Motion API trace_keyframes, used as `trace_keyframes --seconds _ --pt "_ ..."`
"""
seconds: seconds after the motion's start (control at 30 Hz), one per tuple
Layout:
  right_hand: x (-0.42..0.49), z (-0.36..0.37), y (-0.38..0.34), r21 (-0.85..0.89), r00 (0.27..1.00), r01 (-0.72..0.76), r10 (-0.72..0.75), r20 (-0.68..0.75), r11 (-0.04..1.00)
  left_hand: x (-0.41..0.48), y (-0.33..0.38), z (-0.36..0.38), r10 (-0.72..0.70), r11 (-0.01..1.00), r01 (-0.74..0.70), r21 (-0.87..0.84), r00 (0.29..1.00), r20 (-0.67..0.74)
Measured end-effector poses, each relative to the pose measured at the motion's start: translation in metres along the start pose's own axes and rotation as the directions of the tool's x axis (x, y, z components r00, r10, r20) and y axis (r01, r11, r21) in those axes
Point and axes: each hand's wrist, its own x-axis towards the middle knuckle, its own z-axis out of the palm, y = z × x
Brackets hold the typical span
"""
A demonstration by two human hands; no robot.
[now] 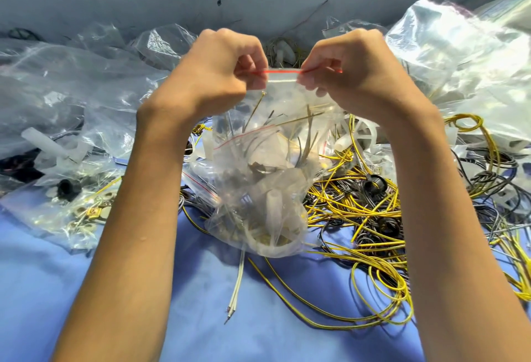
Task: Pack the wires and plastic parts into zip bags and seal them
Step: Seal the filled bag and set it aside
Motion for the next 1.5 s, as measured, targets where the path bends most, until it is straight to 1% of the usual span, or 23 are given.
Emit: trace_keyframes --seconds 0.1,0.2,0.23,0.3,0.37,0.4,0.53,0.63,0.67,0.73,0.8,0.83,0.87,0.93,1.0,1.07,1.2,1.27,1.33,1.37,1.43,1.47,1.5 --pt "0.001 0.003 -0.002 0.015 1.0 -0.01 0.011 -0.024 1.0 0.0 -0.003 0.002 0.003 1.0 -0.004 -0.016 1.0 -0.024" --pt "0.002 0.006 -0.001 0.006 0.997 -0.012 0.012 -0.077 1.0 -0.001 -0.008 0.0 -0.032 0.995 0.027 -0.099 0.998 -0.054" --pt "0.003 0.007 -0.001 0.007 0.995 -0.012 0.013 -0.096 1.0 -0.002 -0.01 -0.002 -0.053 0.991 0.049 -0.127 0.998 -0.024" --pt "0.004 0.009 0.0 0.038 0.992 -0.004 0.008 -0.129 0.999 -0.006 -0.012 -0.007 -0.073 0.982 0.097 -0.163 0.986 0.149" --pt "0.004 0.009 -0.002 0.074 0.987 0.021 -0.009 -0.162 0.997 -0.011 -0.009 -0.008 -0.055 0.97 0.132 -0.206 0.938 0.343" --pt "0.004 0.01 -0.003 0.091 0.984 0.035 -0.019 -0.177 0.995 -0.012 -0.007 -0.006 -0.041 0.965 0.138 -0.221 0.919 0.392" --pt "0.006 0.012 -0.005 0.176 0.978 0.047 -0.01 -0.206 0.983 -0.005 0.002 0.008 -0.03 0.963 0.136 -0.232 0.911 0.411" --pt "0.004 0.006 -0.001 0.291 0.987 -0.037 0.081 -0.14 0.956 -0.002 0.002 0.013 -0.034 0.908 0.164 -0.385 0.946 0.323" --pt "0.003 0.003 0.001 0.323 0.99 -0.084 0.115 -0.078 0.943 -0.001 0.0 0.014 -0.061 0.89 0.166 -0.424 0.966 0.252" --pt "0.001 -0.003 0.004 0.337 0.985 -0.169 0.142 0.102 0.926 0.004 -0.001 0.016 -0.154 0.896 0.146 -0.419 0.988 0.014" --pt "-0.003 -0.004 0.007 0.331 0.952 -0.209 0.114 0.285 0.92 0.011 -0.004 0.015 -0.289 0.886 0.167 -0.433 0.928 -0.235" --pt "-0.004 -0.003 0.007 0.298 0.934 -0.198 0.087 0.348 0.934 0.015 -0.005 0.014 -0.359 0.858 0.18 -0.482 0.881 -0.309" --pt "-0.004 -0.001 0.006 0.229 0.922 -0.16 0.063 0.382 0.96 0.016 -0.004 0.012 -0.412 0.818 0.183 -0.545 0.847 -0.336" --pt "-0.002 0.003 0.002 0.06 0.918 -0.066 0.037 0.396 0.996 0.018 -0.001 0.012 -0.466 0.764 0.201 -0.613 0.829 -0.309" --pt "-0.002 0.006 -0.001 -0.002 0.911 -0.004 0.005 0.413 1.0 0.017 0.001 0.014 -0.466 0.753 0.218 -0.62 0.843 -0.268" --pt "-0.004 0.007 0.0 0.006 0.905 0.002 -0.005 0.425 1.0 0.016 0.001 0.015 -0.436 0.731 0.204 -0.651 0.874 -0.215" --pt "-0.005 0.003 0.008 -0.007 0.948 0.009 -0.007 0.317 1.0 0.015 -0.006 0.01 -0.412 0.747 0.225 -0.625 0.895 -0.17" --pt "-0.006 -0.002 0.014 0.004 0.973 -0.046 0.044 0.227 0.999 0.013 -0.014 0.004 -0.425 0.716 0.223 -0.661 0.891 -0.159" --pt "-0.005 -0.007 0.022 0.051 0.992 -0.12 0.118 0.045 0.991 0.012 -0.027 0.0 -0.485 0.668 0.238 -0.705 0.858 -0.17" --pt "-0.003 -0.008 0.025 0.057 0.985 -0.141 0.146 -0.093 0.988 0.01 -0.033 -0.002 -0.519 0.644 0.259 -0.72 0.84 -0.161" --pt "0.001 -0.01 0.031 -0.002 0.896 -0.228 0.209 -0.392 0.974 0.007 -0.048 -0.002 -0.565 0.63 0.328 -0.704 0.816 -0.124" --pt "0.002 -0.011 0.033 -0.023 0.829 -0.314 0.263 -0.493 0.949 0.006 -0.055 0.001 -0.579 0.64 0.368 -0.675 0.808 -0.108" --pt "0.004 -0.012 0.036 -0.031 0.784 -0.409 0.333 -0.524 0.912 0.004 -0.061 0.004 -0.589 0.655 0.405 -0.638 0.802 -0.095"
